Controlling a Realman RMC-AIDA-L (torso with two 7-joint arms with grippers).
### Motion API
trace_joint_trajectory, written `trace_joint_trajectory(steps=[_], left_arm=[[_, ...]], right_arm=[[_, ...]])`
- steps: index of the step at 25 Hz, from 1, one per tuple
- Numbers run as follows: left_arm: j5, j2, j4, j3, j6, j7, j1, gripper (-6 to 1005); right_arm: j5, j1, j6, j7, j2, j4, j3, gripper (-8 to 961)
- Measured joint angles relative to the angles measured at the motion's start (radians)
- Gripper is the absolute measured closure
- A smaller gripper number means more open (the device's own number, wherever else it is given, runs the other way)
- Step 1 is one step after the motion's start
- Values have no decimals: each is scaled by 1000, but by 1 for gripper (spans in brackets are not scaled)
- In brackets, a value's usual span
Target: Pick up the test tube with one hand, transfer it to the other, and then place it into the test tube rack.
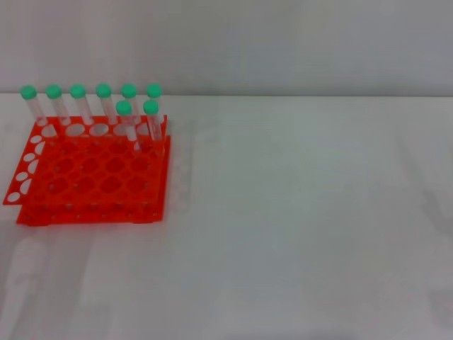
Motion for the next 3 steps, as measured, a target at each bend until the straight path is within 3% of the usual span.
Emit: trace_joint_trajectory(steps=[3], left_arm=[[0,-1,-1,4,1,-8,1,119]], right_arm=[[1,-2,20,-9,1,21,19,79]])
